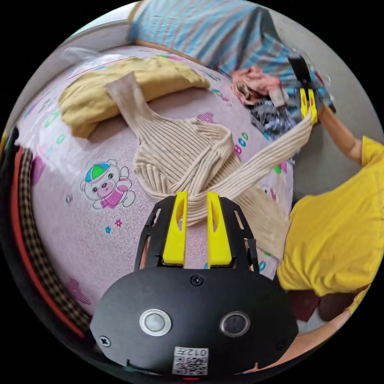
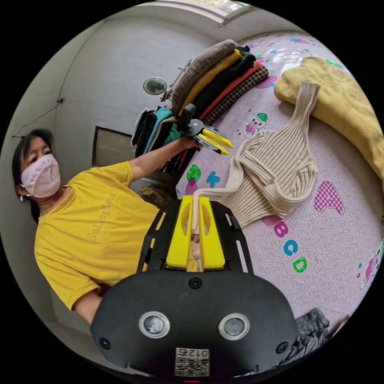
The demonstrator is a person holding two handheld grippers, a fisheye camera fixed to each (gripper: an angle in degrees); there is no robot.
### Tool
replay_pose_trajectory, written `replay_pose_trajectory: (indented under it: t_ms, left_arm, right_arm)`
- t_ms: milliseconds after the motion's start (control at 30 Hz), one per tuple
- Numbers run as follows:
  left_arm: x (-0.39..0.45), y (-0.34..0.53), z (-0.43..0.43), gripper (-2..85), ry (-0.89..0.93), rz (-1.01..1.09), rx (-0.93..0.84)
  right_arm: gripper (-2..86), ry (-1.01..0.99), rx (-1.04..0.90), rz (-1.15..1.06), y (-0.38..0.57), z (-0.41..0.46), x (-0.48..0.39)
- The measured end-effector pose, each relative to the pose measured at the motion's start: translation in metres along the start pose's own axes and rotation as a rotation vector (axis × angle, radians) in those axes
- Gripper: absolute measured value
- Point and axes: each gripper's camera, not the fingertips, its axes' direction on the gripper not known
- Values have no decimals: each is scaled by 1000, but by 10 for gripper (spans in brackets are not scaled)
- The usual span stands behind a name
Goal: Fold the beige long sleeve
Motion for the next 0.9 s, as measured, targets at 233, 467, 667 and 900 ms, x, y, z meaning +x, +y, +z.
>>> replay_pose_trajectory:
  t_ms: [233,467,667,900]
  left_arm:
    - [62,-27,67,93,-226,362,-309]
    - [54,-14,112,49,-282,396,-444]
    - [-20,16,56,25,-96,115,-204]
    - [-88,46,52,23,81,-133,-24]
  right_arm:
    - [19,-16,0,9,-4,-1,4]
    - [18,-12,-10,36,-13,0,9]
    - [22,26,32,19,-25,-20,9]
    - [22,133,150,228,-35,-48,71]
